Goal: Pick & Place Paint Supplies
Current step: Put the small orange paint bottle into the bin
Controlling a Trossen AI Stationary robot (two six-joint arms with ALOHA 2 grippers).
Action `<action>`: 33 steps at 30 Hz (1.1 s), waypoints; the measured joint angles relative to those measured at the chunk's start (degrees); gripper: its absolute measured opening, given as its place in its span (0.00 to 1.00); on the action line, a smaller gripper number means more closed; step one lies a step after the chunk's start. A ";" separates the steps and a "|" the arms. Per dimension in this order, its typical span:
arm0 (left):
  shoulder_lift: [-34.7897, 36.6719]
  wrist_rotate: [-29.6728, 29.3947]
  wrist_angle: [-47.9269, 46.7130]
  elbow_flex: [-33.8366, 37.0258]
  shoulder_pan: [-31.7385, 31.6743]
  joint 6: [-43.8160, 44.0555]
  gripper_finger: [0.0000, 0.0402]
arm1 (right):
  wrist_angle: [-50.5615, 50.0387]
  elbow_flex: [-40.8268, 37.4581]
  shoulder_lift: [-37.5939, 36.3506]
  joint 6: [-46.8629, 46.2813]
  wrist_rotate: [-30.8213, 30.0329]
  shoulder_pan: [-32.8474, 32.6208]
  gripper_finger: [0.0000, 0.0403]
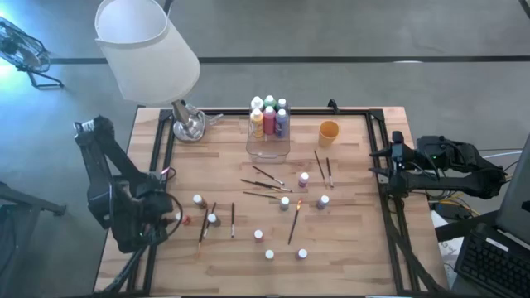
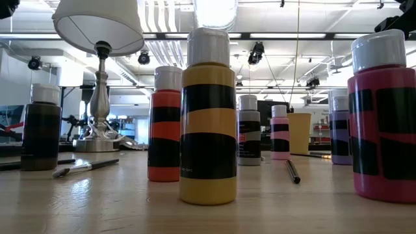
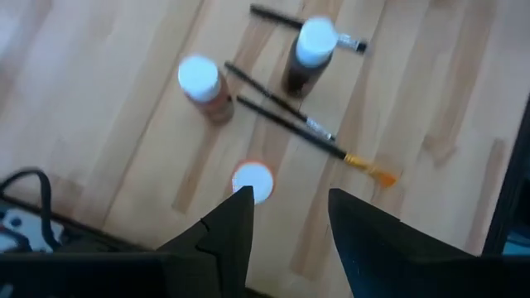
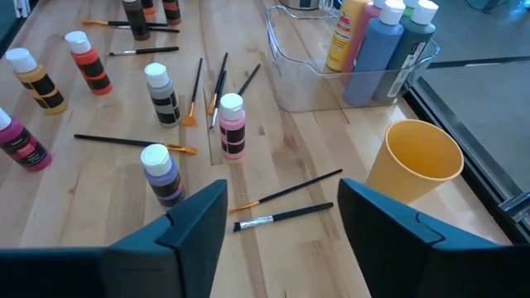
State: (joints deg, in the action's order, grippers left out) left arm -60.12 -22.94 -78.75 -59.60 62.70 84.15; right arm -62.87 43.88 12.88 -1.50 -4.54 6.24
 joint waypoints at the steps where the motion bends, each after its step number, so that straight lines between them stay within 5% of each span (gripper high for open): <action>1: 0.00 0.51 0.24 0.71 0.25 0.81 0.41 | -0.02 0.00 0.00 0.00 0.00 0.02 0.55; 33: 0.04 4.12 13.27 15.01 0.78 5.84 0.41 | 0.04 0.00 0.00 0.00 0.00 0.01 0.77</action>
State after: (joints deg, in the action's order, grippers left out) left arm -60.07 -18.82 -65.48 -44.59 63.48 89.99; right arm -62.83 43.88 12.88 -1.50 -4.54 6.25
